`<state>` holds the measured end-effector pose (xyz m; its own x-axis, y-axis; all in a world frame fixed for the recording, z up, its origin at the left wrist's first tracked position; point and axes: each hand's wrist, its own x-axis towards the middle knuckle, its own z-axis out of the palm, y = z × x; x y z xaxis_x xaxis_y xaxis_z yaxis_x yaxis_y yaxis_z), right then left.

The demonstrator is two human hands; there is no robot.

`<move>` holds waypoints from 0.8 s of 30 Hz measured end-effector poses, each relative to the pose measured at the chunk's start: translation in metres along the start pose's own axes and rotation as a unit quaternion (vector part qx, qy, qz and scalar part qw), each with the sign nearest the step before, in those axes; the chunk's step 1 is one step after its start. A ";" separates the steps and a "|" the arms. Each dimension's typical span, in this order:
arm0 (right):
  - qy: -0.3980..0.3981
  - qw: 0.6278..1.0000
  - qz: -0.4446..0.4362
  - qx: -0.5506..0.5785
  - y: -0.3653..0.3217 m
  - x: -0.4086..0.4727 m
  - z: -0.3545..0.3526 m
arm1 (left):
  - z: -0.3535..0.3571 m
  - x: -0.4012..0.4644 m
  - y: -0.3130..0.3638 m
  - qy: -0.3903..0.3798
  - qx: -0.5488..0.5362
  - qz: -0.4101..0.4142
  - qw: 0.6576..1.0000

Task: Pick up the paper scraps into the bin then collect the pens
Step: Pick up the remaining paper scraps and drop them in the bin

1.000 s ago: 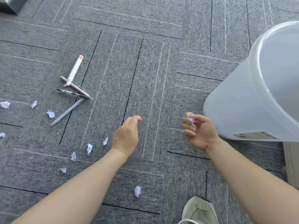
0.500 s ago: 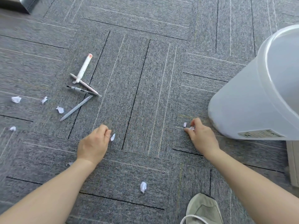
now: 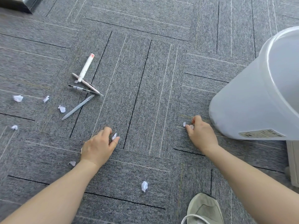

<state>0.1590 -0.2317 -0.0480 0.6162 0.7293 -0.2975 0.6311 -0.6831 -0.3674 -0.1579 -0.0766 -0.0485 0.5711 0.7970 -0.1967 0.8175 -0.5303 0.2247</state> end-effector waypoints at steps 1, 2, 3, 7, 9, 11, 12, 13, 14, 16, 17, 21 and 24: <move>-0.001 1.000 0.005 -0.006 0.000 0.000 0.001 | 0.001 0.001 0.000 -0.002 0.001 0.001 1.000; -0.002 1.000 0.006 -0.014 0.001 0.000 0.002 | 0.003 0.002 0.000 -0.002 0.003 0.003 1.000; -0.002 1.000 0.005 -0.023 0.001 0.000 0.002 | 0.004 0.002 0.000 -0.002 0.006 0.005 1.000; -0.011 1.000 -0.004 -0.028 0.002 0.001 -0.001 | 0.004 0.002 -0.002 -0.005 0.023 0.024 0.999; -0.019 1.000 -0.017 -0.009 0.005 0.000 -0.002 | 0.003 0.002 -0.002 -0.008 0.011 0.020 1.000; -0.016 0.999 -0.022 0.039 0.007 -0.003 -0.003 | 0.003 0.002 -0.002 -0.001 -0.020 0.019 1.000; -0.007 0.998 -0.013 0.068 0.008 -0.004 -0.005 | 0.003 0.003 -0.002 0.006 -0.041 0.015 0.999; 0.004 0.996 -0.001 0.093 0.008 -0.005 -0.007 | 0.003 0.004 -0.002 0.013 -0.065 0.007 0.998; 0.016 0.993 0.009 0.114 0.009 -0.006 -0.009 | 0.002 0.005 -0.001 0.020 -0.091 -0.008 0.996; 0.024 0.988 0.022 0.148 0.009 -0.007 -0.012 | -0.001 0.008 -0.001 0.032 -0.129 -0.038 0.990; 0.025 0.985 0.027 0.166 0.007 -0.007 -0.013 | -0.003 0.008 -0.001 0.037 -0.140 -0.047 0.988; 0.007 0.984 0.018 0.176 -0.005 0.001 -0.011 | -0.006 0.007 -0.005 0.043 -0.163 -0.076 0.983; -0.025 0.991 0.008 0.130 -0.010 0.004 -0.005 | -0.005 0.002 -0.012 0.040 -0.161 -0.101 0.981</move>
<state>0.1575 -0.2219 -0.0413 0.5967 0.7240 -0.3461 0.4751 -0.6663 -0.5748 -0.1665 -0.0671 -0.0474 0.3815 0.9032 -0.1965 0.8399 -0.2500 0.4817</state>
